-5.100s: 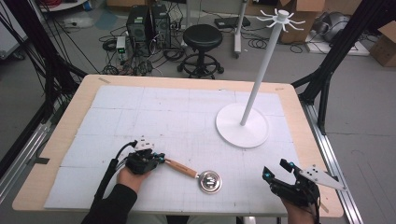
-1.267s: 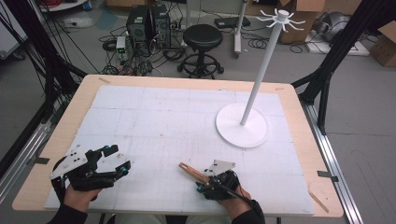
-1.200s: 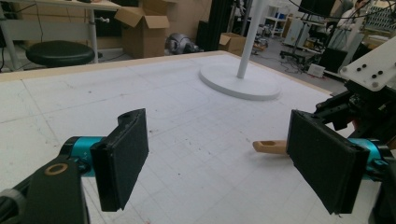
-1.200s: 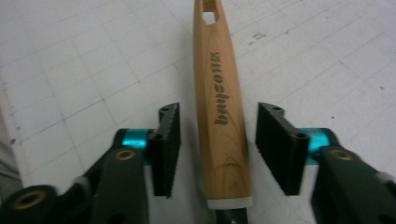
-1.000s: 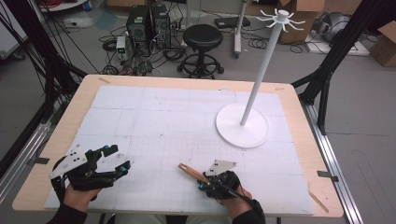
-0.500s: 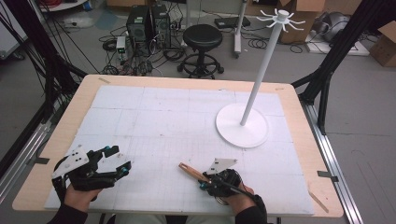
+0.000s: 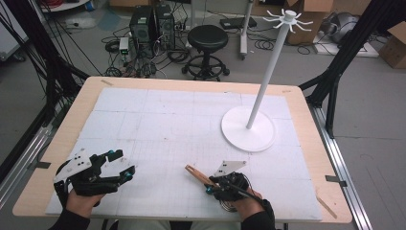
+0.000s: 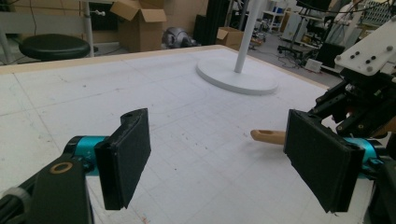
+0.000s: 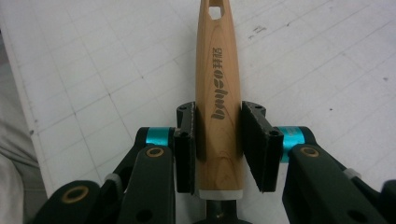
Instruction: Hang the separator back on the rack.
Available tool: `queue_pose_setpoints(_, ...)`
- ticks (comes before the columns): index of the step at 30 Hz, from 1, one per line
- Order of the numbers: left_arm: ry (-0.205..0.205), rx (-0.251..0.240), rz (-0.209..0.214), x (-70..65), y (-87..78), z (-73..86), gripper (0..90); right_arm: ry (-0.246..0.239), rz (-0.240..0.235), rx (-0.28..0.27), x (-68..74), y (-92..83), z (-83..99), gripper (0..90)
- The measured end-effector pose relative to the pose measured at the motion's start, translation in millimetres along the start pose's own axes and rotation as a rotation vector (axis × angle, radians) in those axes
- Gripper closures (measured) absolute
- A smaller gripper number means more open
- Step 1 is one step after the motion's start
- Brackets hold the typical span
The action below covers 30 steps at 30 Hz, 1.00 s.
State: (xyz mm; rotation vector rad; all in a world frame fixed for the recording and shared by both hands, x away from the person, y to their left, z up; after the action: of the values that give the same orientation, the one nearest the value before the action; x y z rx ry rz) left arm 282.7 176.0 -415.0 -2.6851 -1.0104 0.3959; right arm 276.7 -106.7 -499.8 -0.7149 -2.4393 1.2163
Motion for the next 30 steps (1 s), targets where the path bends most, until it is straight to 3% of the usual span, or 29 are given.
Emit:
queue_pose_setpoints(8,0.001,0.002,0.008,-2.2,0.9,-0.4,23.4,0.032,-0.043,-0.060,0.1,-11.4,-5.3,70.1)
queue_pose_setpoints(10,0.002,0.006,0.007,-2.2,1.6,0.2,23.4,0.034,-0.025,-0.061,-1.4,-13.8,-6.2,70.0)
queue_pose_setpoints(13,0.004,0.005,0.010,-2.9,1.8,-0.2,23.4,0.010,-0.003,-0.014,-2.5,-8.8,-1.3,69.9)
queue_pose_setpoints(19,0.001,0.002,0.005,-1.2,0.5,-0.5,23.4,-0.003,0.002,-0.008,-1.5,-8.3,-2.7,69.6)
queue_pose_setpoints(26,0.002,0.001,0.004,-1.3,0.2,-0.8,23.4,-0.034,0.022,0.062,-4.0,-2.7,5.5,65.9)
queue_pose_setpoints(30,0.001,-0.001,0.004,-1.1,-0.1,-1.0,23.4,-0.078,0.060,0.088,-4.1,-1.8,7.1,54.9)
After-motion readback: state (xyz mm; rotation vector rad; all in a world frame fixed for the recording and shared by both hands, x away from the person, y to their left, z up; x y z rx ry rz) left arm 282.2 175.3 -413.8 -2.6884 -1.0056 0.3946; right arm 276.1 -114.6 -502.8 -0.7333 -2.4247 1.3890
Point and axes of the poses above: each handheld gripper's, and its own axes: y roughly forward along the jaws, z roughly out of its underside, x roughly to its left, the point moved 9 cm from there along y, roughly forward along the jaws, and after that the axes turned 8 degrees about x, right-handed, at the moved point
